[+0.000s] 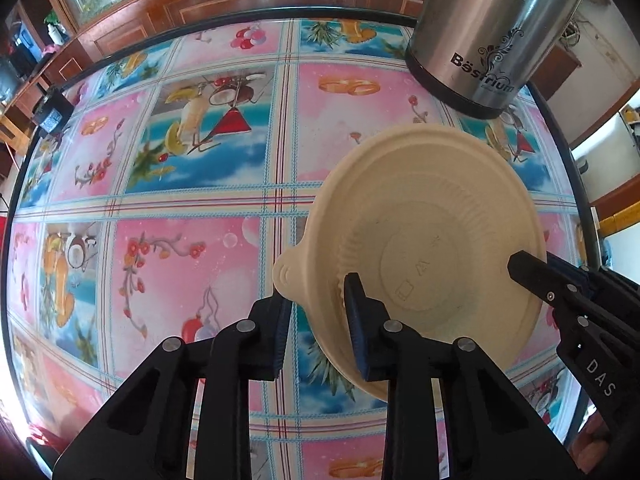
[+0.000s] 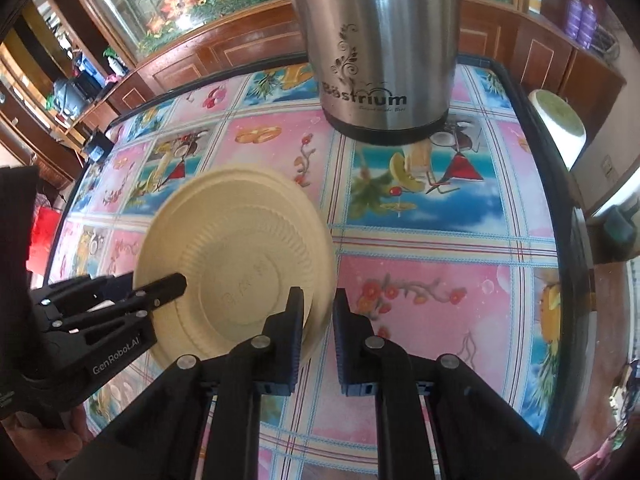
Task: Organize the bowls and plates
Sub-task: 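Close the right gripper on the beige bowl rim and lift it, then carry the beige bowl over the stack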
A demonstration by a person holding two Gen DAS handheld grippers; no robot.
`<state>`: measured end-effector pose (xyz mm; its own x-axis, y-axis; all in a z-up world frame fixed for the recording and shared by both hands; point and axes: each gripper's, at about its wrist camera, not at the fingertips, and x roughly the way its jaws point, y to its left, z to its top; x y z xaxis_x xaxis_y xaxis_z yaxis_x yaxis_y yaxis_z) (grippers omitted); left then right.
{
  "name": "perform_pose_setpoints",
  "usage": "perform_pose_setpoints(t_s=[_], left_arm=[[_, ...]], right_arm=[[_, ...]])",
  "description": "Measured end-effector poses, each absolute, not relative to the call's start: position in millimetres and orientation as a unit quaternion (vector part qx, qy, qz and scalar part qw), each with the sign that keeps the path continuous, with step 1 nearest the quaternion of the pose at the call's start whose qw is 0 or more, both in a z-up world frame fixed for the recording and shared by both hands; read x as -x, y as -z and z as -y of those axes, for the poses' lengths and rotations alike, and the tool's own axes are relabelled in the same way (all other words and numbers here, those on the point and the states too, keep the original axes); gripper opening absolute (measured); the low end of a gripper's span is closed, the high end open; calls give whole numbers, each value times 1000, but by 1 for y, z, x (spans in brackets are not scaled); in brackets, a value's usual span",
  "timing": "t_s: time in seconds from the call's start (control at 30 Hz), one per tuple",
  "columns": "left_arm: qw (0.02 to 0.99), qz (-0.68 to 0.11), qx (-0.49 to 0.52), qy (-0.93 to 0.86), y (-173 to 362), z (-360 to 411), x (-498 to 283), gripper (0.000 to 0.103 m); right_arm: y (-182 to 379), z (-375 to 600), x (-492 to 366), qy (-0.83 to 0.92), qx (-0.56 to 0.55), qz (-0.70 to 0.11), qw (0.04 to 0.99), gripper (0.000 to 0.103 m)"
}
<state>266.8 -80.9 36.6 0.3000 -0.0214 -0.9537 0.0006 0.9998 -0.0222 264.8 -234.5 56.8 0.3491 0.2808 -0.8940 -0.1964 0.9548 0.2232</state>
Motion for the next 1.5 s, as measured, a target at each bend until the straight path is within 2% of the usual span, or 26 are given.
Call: perform_pose_setpoints(t_s=[0.67,1.1,1.5], left_arm=[[822,-569,12,-2,-76,40,-159,25],[828,-559,44,-12,-109,-24,-57,25],[829,-555,60,-31,-123,-84,-5,25]], right_arm=[[-80,201,-175,-170,-47,-556,812,14],[-122,141,-91,-208,-31,-545,812,15],[-136,82,-47,-233,-12,-544,806,16]])
